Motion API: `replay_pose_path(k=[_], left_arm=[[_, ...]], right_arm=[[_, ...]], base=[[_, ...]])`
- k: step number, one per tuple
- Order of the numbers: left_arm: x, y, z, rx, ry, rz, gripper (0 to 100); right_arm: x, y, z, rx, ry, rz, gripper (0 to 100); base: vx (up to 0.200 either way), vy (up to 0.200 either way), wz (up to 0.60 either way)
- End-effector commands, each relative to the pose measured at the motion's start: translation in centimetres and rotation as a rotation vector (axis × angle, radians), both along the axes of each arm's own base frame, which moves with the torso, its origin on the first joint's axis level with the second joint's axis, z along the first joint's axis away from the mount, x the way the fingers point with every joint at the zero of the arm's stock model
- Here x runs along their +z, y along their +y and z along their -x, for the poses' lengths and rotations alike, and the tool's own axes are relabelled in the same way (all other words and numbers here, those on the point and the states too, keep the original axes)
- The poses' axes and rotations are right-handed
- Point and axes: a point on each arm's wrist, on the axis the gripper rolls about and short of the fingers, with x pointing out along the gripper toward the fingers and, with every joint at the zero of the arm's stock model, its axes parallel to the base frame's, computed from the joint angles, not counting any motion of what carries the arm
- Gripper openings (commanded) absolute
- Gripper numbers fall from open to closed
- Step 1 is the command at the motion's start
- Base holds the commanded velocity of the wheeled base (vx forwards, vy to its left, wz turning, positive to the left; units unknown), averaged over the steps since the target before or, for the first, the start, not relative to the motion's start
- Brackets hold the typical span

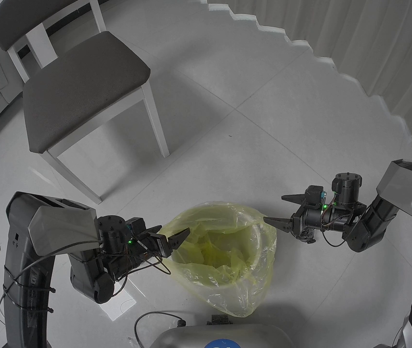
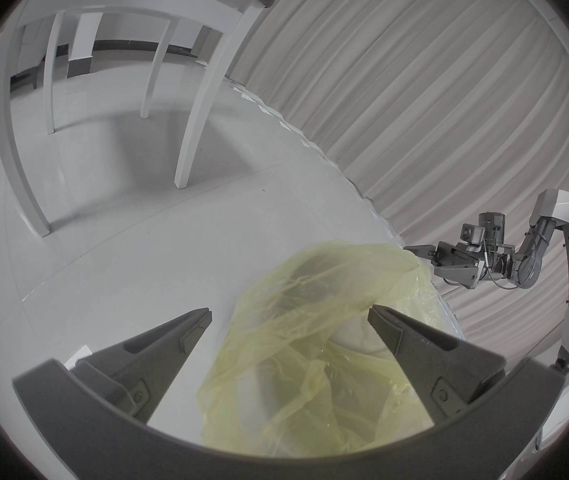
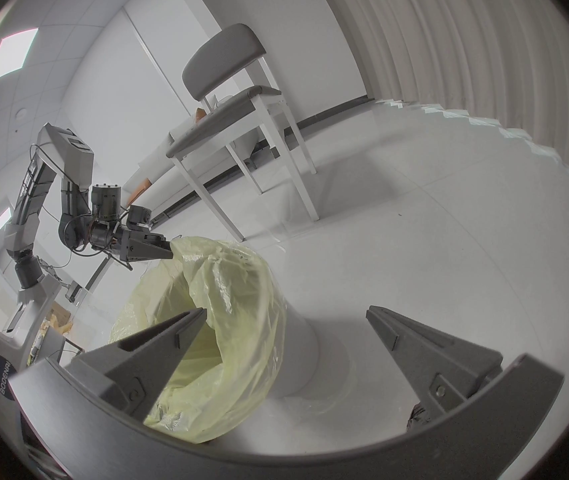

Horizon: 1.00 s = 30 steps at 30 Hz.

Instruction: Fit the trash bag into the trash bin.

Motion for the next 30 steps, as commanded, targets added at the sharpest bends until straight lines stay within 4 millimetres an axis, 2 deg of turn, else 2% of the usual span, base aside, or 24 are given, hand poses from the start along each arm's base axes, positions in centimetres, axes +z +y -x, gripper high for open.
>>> replay_pose_path(k=[1, 5, 16, 30], left_arm=[[0.3, 0.0, -0.5, 0.006, -0.032, 0.01, 100], [0.3, 0.1, -0.9, 0.01, -0.044, 0.013, 100], [-1.0, -0.4, -4.1, 0.034, -0.095, 0.06, 100], [-1.5, 1.1, -5.2, 0.09, -0.083, 0.087, 100]], right_arm=[[0.6, 0.1, 0.1, 0.004, -0.015, -0.003, 100], [0.8, 0.1, 0.0, 0.002, -0.02, -0.004, 100], [2.4, -0.6, 0.4, -0.013, -0.043, -0.008, 100], [2.1, -1.7, 1.6, -0.034, -0.017, 0.003, 100]], base=[[0.0, 0.0, 0.0], [0.0, 0.0, 0.0], [0.0, 0.0, 0.0], [0.0, 0.0, 0.0]])
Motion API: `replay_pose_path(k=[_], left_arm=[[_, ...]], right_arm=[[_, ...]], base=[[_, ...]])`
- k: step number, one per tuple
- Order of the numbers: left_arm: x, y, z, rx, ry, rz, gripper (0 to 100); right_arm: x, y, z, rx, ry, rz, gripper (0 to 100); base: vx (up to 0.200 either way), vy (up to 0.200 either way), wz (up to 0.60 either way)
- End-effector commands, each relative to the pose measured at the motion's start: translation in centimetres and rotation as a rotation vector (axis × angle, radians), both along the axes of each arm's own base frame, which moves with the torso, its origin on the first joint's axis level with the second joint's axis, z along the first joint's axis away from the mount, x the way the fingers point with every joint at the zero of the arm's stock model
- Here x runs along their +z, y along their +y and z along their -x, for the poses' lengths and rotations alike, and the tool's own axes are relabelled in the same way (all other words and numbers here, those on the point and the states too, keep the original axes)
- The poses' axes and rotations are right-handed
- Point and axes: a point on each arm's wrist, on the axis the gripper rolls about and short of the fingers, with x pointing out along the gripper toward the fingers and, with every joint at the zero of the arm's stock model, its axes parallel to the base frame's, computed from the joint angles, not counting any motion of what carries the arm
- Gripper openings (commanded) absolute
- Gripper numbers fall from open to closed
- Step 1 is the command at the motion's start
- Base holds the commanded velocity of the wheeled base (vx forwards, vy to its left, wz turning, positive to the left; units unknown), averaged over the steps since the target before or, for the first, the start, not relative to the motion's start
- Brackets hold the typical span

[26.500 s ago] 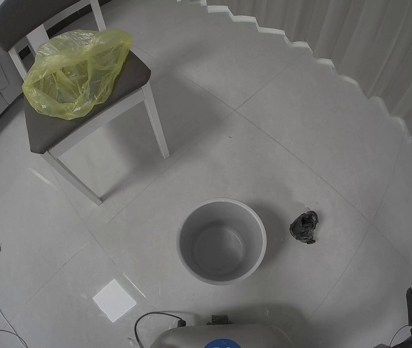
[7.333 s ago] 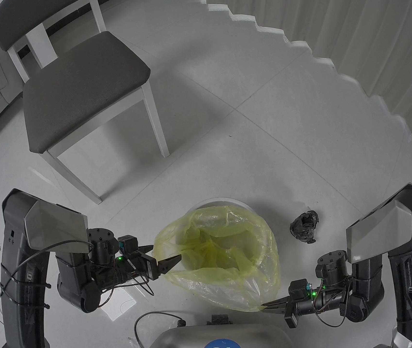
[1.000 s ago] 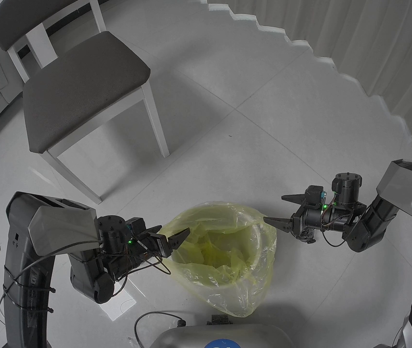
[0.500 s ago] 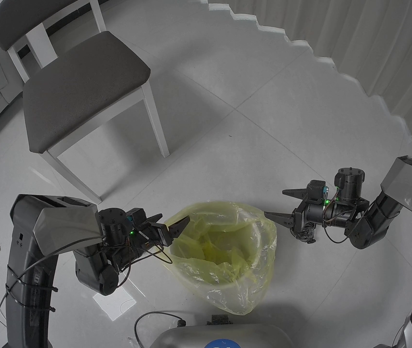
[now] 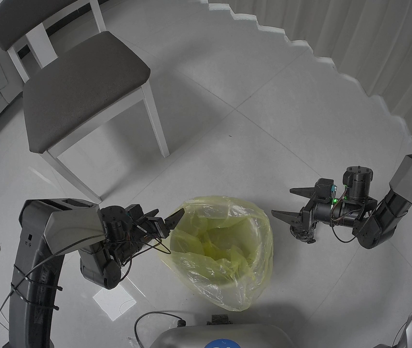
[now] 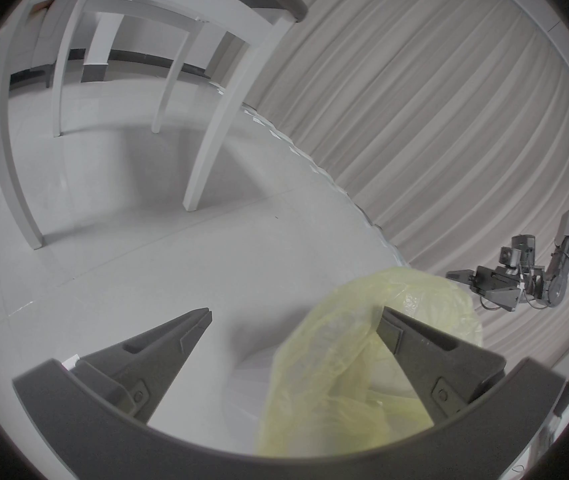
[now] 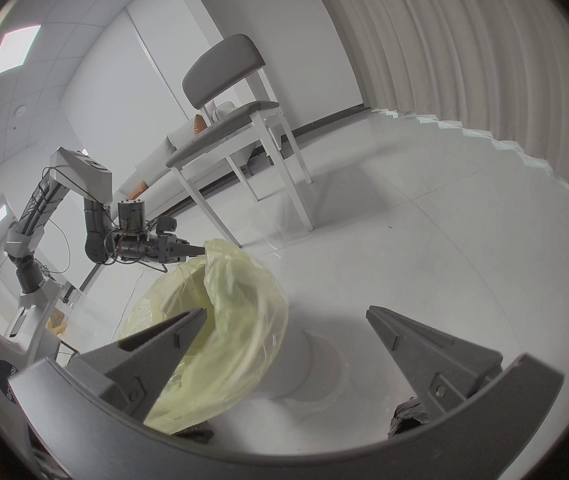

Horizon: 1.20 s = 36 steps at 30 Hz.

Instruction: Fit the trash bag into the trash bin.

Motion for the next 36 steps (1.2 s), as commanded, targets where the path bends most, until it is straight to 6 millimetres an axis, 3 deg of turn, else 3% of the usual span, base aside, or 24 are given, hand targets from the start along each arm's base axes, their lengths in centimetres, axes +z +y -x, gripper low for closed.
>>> replay_pose_path(k=[1, 14, 23, 36], left_arm=[[-0.2, 0.3, -0.1, 0.005, -0.006, 0.004, 100], [0.0, -0.6, 0.6, -0.022, 0.001, 0.002, 100], [0.5, -0.2, 2.1, -0.02, 0.039, -0.011, 100], [0.5, -0.1, 2.0, -0.018, 0.036, -0.01, 100]], right_arm=[[0.0, -0.3, 0.2, -0.007, 0.004, 0.002, 100], [0.4, -0.2, 0.5, -0.002, 0.001, -0.002, 100], [0.8, 1.9, -0.8, 0.039, -0.019, -0.029, 100], [-1.2, 3.7, -1.1, 0.079, 0.03, -0.025, 100]], base=[[0.0, 0.0, 0.0], [0.0, 0.0, 0.0], [0.0, 0.0, 0.0], [0.0, 0.0, 0.0]])
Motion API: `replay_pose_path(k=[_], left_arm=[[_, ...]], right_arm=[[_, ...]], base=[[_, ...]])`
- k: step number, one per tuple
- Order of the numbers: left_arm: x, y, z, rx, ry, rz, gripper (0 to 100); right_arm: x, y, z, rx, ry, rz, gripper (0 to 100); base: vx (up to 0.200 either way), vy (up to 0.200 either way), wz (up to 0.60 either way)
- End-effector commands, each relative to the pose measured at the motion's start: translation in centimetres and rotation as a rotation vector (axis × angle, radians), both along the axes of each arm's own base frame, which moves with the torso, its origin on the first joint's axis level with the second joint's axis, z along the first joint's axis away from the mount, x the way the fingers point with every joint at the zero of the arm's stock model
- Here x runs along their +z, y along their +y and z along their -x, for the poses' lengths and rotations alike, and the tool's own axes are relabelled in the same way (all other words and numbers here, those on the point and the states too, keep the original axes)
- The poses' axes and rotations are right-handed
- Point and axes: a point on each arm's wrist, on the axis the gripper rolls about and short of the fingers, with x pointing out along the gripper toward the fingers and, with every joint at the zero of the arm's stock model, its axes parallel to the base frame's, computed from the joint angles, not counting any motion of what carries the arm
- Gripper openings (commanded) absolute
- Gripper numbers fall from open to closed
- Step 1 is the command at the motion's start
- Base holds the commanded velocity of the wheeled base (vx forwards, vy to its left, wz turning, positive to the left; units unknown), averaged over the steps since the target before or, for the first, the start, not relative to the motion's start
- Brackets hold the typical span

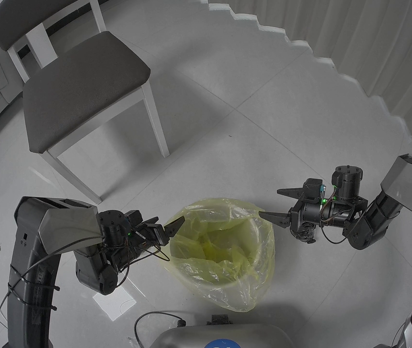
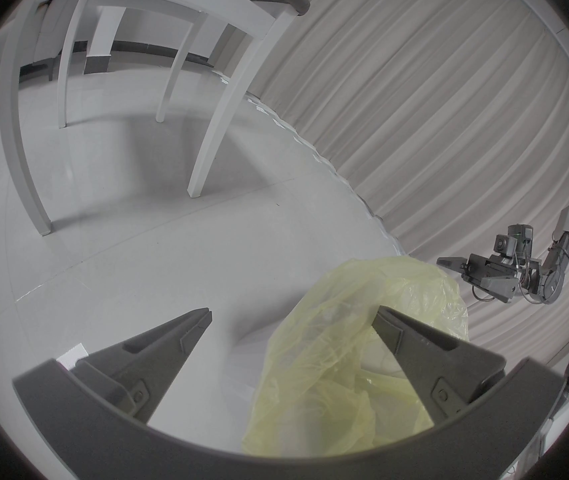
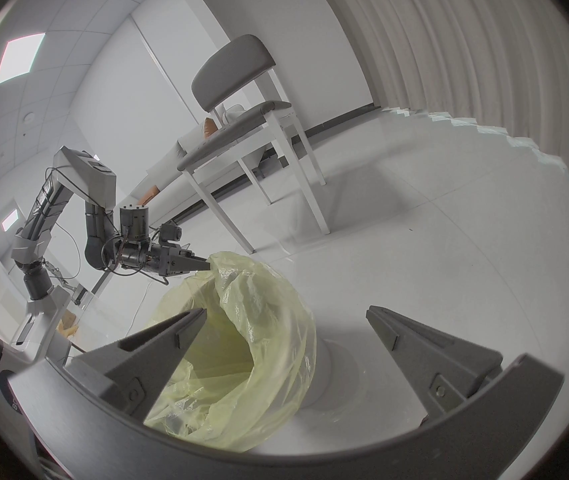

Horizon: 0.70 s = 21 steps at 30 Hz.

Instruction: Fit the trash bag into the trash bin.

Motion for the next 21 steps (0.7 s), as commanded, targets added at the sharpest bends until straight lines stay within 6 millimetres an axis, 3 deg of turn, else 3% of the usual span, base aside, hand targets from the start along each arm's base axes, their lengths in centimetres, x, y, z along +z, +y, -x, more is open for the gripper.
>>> replay_pose_path(k=[1, 6, 12, 13, 21], left_arm=[[0.3, 0.0, -0.1, 0.001, -0.02, 0.007, 100], [0.3, 0.0, 0.0, 0.001, -0.02, 0.007, 100], [0.4, 0.0, 0.0, 0.002, -0.024, 0.004, 100], [0.3, 0.0, 0.0, 0.0, -0.022, 0.004, 100], [0.4, -0.1, -0.1, -0.005, -0.027, 0.005, 100]], right_arm=[[-1.2, 0.8, -0.5, 0.019, 0.022, 0.005, 100], [-2.2, 2.5, -0.6, 0.057, 0.041, 0.012, 100], [-2.9, 2.6, -0.7, 0.064, 0.048, 0.026, 100], [-2.9, 2.6, -0.7, 0.063, 0.048, 0.026, 0], [-3.2, 2.1, -1.2, 0.049, 0.057, 0.028, 0]], base=[[0.0, 0.0, 0.0], [0.0, 0.0, 0.0], [0.0, 0.0, 0.0], [0.0, 0.0, 0.0], [0.0, 0.0, 0.0]])
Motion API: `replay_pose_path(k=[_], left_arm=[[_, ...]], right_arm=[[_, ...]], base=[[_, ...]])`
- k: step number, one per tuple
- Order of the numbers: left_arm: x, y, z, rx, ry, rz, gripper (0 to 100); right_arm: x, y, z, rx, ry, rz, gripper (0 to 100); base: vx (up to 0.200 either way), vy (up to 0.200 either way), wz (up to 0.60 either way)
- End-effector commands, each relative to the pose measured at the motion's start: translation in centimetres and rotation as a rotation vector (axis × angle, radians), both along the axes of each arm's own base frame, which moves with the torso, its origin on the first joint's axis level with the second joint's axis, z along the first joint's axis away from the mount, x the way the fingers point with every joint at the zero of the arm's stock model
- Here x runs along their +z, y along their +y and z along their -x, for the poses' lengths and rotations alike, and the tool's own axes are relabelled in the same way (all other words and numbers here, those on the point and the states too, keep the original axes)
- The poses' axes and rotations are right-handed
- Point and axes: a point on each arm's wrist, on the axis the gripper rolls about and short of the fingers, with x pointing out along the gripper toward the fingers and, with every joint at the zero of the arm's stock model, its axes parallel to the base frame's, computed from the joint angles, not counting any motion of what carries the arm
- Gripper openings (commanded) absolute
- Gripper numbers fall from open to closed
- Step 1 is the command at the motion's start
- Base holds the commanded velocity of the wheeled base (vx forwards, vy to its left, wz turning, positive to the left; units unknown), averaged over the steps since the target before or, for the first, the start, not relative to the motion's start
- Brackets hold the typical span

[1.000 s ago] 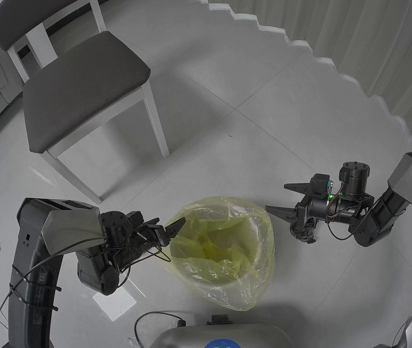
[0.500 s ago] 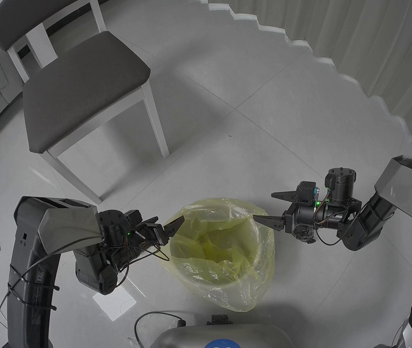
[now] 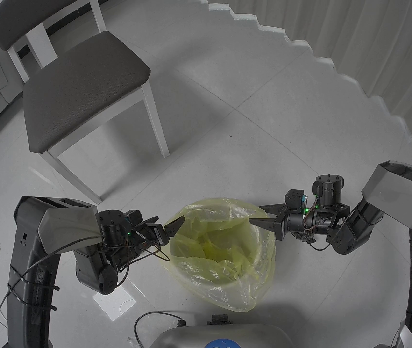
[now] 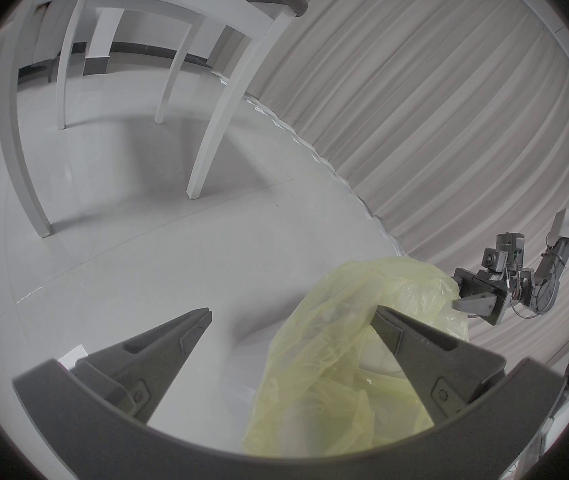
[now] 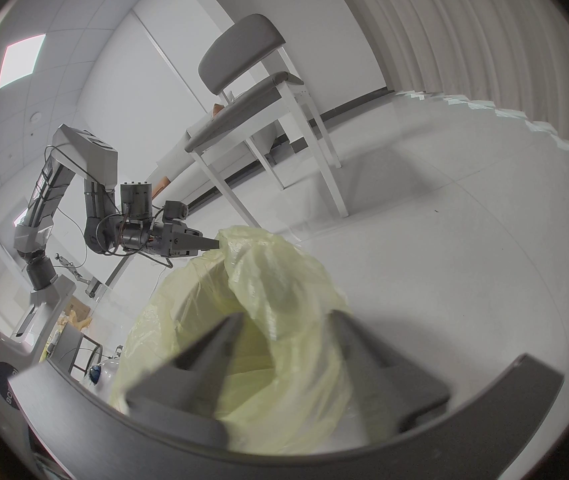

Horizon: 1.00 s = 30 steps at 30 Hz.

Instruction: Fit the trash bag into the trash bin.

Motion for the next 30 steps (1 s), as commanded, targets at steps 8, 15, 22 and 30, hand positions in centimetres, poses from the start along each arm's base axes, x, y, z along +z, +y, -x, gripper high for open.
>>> replay_pose_path(k=[8, 15, 22, 30], left_arm=[[0.5, -0.2, -0.2, -0.003, -0.031, 0.01, 100], [0.4, -0.2, -0.2, 0.0, -0.03, 0.008, 100], [0.2, -0.2, -0.2, 0.0, -0.027, 0.005, 100], [-0.1, -0.2, -0.2, 0.0, -0.021, 0.003, 100]], right_arm=[[0.3, -0.6, -0.3, -0.014, -0.018, 0.0, 0], [1.1, -0.8, -0.7, -0.019, -0.056, -0.001, 0], [1.2, -1.1, -1.2, -0.025, -0.079, 0.003, 0], [-1.1, -1.1, -1.4, -0.024, -0.033, 0.022, 0]], base=[[0.0, 0.0, 0.0], [0.0, 0.0, 0.0], [0.0, 0.0, 0.0], [0.0, 0.0, 0.0]])
